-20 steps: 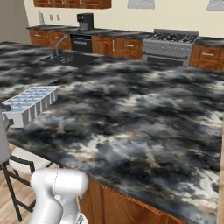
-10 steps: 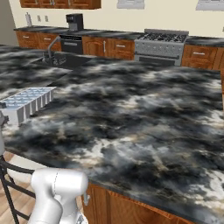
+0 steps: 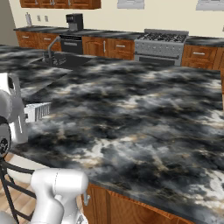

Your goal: Open the freezer door, pick up the ice cube tray from the freezer, and place it on the dining counter.

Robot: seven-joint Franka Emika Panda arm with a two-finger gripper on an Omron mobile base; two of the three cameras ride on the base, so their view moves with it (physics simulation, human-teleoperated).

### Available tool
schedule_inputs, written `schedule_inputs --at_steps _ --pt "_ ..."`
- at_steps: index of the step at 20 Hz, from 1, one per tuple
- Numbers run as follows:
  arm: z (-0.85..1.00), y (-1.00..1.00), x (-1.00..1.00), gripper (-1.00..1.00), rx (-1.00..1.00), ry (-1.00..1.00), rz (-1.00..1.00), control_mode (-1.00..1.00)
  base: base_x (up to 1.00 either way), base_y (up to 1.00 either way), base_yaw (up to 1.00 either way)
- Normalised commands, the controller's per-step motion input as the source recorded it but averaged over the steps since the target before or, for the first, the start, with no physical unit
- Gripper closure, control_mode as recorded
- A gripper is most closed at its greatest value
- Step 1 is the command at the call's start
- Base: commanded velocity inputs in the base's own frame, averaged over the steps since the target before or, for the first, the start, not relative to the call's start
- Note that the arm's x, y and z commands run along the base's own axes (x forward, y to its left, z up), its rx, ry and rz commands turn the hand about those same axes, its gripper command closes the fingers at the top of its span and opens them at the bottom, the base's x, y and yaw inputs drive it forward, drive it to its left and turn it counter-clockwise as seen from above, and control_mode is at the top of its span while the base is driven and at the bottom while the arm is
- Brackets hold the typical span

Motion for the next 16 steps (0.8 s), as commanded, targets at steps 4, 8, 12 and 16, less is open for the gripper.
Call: schedule_inputs --at_steps 4,8,12,16 --pt "-0.44 0.03 0.78 1.0 0.0 0.32 0.22 -1.0 0.0 0.0 0.0" --pt "-0.51 0.0 0.72 1.0 -0.01 0.16 0.23 -1.0 0.0 0.0 0.0" --pt "-0.34 0.0 0.47 1.0 0.0 -0.04 0.14 -1.0 0.0 0.0 0.0" --pt "-0.4 0.0 0.58 1.0 0.0 -0.07 0.02 -1.0 0.0 0.0 0.0"
